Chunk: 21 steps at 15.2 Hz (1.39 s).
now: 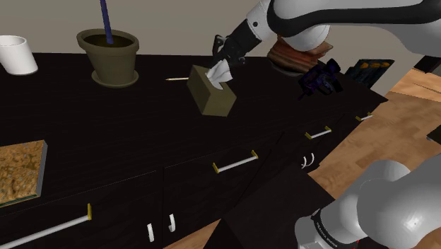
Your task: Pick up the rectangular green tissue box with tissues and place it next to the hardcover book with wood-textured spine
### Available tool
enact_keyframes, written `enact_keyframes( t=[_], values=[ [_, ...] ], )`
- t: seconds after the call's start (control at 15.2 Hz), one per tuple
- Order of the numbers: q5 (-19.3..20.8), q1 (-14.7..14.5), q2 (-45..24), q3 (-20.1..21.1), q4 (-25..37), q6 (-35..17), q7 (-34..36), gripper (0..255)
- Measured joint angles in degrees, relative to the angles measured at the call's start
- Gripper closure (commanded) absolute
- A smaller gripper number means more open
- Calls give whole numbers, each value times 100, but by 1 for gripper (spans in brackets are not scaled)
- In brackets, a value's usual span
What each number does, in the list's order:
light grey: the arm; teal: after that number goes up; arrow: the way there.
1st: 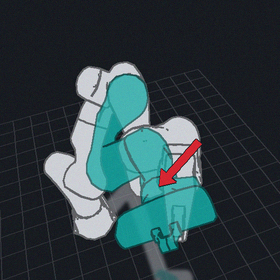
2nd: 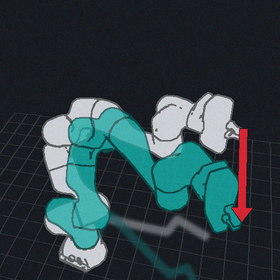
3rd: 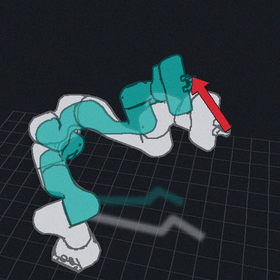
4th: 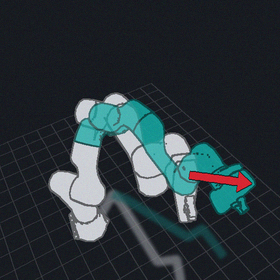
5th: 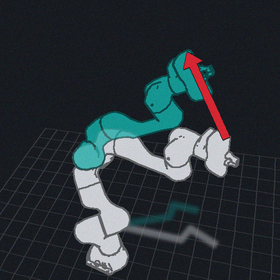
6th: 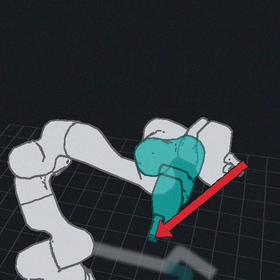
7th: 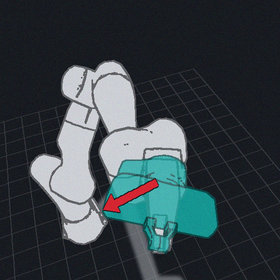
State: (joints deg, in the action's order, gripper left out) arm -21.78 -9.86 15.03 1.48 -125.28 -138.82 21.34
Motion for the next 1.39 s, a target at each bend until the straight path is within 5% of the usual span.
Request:
enact_keyframes(
  t=[1.39],
  values=[
    [397, 121, 13, -5, 1575, 1536, 556, 255]
  ],
)
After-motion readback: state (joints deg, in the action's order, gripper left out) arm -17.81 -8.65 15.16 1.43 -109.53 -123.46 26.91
